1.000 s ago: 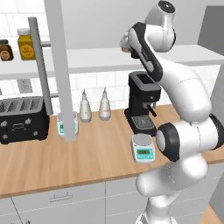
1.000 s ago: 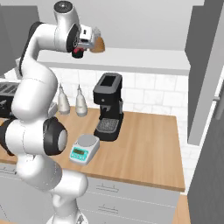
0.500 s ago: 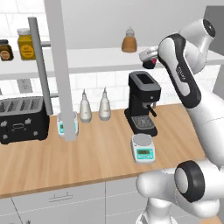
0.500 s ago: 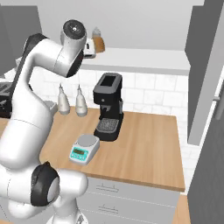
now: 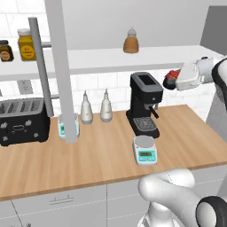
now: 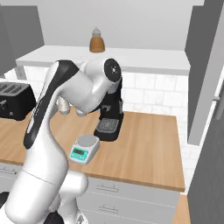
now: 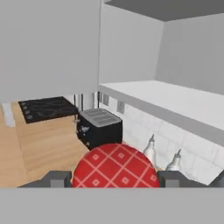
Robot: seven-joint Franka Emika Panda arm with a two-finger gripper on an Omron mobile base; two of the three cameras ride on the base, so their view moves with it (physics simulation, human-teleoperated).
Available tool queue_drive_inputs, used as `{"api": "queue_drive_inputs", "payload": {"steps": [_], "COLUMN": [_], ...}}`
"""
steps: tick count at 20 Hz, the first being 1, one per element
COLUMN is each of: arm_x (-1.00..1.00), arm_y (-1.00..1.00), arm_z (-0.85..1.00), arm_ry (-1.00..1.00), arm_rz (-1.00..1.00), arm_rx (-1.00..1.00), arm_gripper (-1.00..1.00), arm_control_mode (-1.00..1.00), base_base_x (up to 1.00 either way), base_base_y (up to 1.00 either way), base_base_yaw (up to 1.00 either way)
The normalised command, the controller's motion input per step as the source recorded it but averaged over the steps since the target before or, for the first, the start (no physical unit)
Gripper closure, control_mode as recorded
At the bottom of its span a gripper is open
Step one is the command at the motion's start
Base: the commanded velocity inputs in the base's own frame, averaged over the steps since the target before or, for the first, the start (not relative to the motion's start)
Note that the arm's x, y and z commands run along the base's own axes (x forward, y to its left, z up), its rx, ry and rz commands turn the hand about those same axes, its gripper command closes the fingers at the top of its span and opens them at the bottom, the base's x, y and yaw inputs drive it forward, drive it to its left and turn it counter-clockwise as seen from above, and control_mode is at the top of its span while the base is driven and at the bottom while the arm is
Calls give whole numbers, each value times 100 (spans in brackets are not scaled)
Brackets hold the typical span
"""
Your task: Pick the jam and place it on the digital scale for weighing, and close the cabinet.
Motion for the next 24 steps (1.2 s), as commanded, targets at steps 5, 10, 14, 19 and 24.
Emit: {"api": "queue_drive_inputs", "payload": {"steps": [5, 10, 14, 19, 24], "arm_x": [-38, -1, 0, 3, 35], "arm_y": [-17, 1, 15, 12, 15], "arm_z": [-62, -73, -87, -86, -83], "arm_ry": [-15, 0, 0, 0, 3], "arm_rz": [34, 21, 15, 15, 6], "arm_rx": [6, -10, -14, -10, -5], "arm_gripper": [100, 100, 100, 100, 100], "arm_control_mode": [-100, -100, -100, -100, -100], "base_base_x": [0, 0, 0, 0, 0], "base_base_y": [0, 0, 0, 0, 0], "base_base_yaw": [0, 0, 0, 0, 0]}}
